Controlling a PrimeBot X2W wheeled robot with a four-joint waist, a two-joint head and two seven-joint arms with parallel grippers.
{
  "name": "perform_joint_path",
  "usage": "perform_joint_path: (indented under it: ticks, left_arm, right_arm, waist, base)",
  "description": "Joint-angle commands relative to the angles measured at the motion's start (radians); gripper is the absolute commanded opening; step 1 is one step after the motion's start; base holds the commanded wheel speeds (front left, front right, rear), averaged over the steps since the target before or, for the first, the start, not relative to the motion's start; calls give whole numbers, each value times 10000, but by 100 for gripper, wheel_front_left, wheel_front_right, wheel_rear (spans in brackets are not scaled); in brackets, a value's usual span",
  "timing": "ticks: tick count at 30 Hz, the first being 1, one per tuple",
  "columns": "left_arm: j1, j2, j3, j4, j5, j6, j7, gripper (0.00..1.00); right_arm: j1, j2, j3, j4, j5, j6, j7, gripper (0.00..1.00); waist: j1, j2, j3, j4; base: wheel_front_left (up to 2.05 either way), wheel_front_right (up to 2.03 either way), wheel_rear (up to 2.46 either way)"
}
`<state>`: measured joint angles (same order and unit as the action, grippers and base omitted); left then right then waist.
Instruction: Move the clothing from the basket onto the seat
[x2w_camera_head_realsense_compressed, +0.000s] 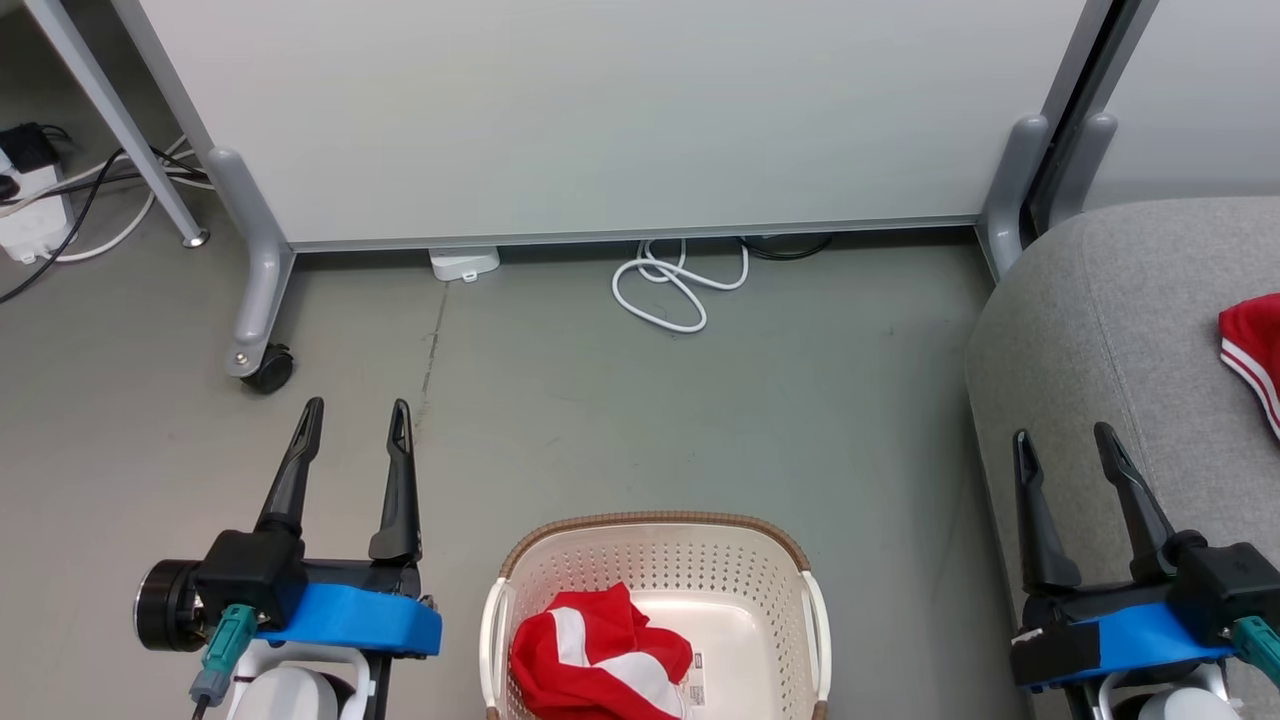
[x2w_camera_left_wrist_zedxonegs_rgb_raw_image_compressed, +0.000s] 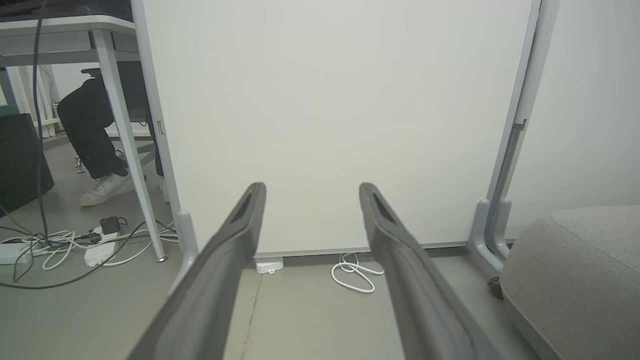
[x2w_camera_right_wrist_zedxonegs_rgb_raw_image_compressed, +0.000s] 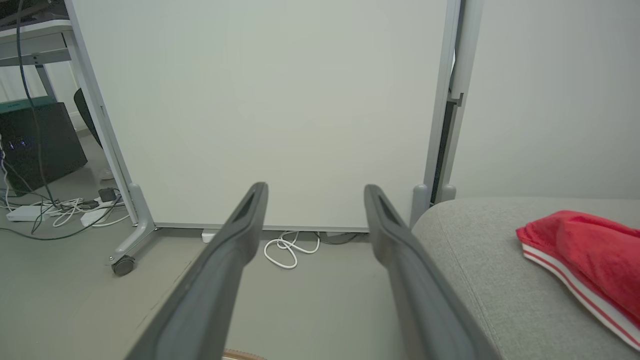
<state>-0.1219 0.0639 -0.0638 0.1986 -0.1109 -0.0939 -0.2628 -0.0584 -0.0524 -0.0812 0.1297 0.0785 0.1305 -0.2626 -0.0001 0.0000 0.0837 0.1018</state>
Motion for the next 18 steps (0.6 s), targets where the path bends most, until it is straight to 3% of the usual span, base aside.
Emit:
perform_joint_path:
  ticks: [1, 18]
  left_arm:
    - [41, -10, 69, -27, 62, -17, -31, 100]
    - [-431, -92, -149, 141, 235, -237, -31, 100]
  right_arm:
    - [100, 24, -25, -20, -60, 5, -35, 100]
    - [-72, 29, -127, -11, 102, 5, -34, 100]
  waist:
    - [1, 0, 16, -13]
    - [1, 0, 194, -48]
  base:
    - [0, 0, 0]
    - [0, 0, 0]
